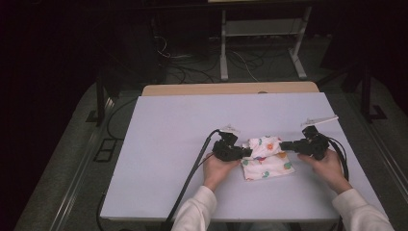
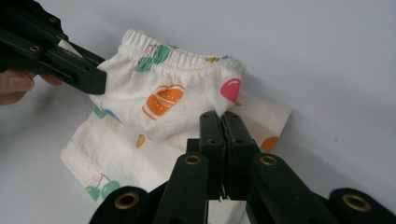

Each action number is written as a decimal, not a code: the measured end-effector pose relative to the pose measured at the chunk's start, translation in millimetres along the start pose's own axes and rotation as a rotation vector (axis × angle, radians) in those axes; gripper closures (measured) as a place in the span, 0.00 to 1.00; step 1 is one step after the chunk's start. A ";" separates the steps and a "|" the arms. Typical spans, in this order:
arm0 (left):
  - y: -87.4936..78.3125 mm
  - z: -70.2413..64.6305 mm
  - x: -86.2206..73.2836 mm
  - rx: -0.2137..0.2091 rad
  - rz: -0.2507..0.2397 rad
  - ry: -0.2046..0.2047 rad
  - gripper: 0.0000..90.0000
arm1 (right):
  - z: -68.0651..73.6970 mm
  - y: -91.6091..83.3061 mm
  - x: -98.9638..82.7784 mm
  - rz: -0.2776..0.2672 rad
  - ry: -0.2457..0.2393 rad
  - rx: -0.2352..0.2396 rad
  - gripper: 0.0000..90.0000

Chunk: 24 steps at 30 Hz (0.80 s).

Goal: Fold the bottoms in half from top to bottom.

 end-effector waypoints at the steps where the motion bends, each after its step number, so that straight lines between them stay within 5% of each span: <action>1: -0.2 -0.5 -0.4 0.003 -0.004 0.000 0.96 | 0.0 0.5 -1.2 0.006 0.002 -0.001 0.96; 5: -0.8 0.4 -2.2 0.003 -0.009 0.002 0.96 | 0.3 0.7 -4.0 0.014 0.010 0.005 0.94; 10: -0.1 0.9 -4.2 0.000 -0.007 0.006 0.96 | 0.1 -0.4 -2.3 -0.007 0.019 -0.021 0.68; 15: 0.8 1.3 -4.7 0.001 -0.004 0.008 0.95 | 0.9 0.2 4.9 -0.024 0.028 0.000 0.55; 24: 1.9 1.0 -6.0 0.008 0.004 0.018 0.95 | 1.5 2.8 31.3 -0.039 0.033 0.025 0.55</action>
Point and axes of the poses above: each handheld gripper's, and its own axes: y roughly forward along the jaws, x roughly out of its top, z roughly to its left, the point moved 4 cm from there along y, roughly forward along the jaws, and after that the axes turned 5 degrees about y, right-handed, at the moved point
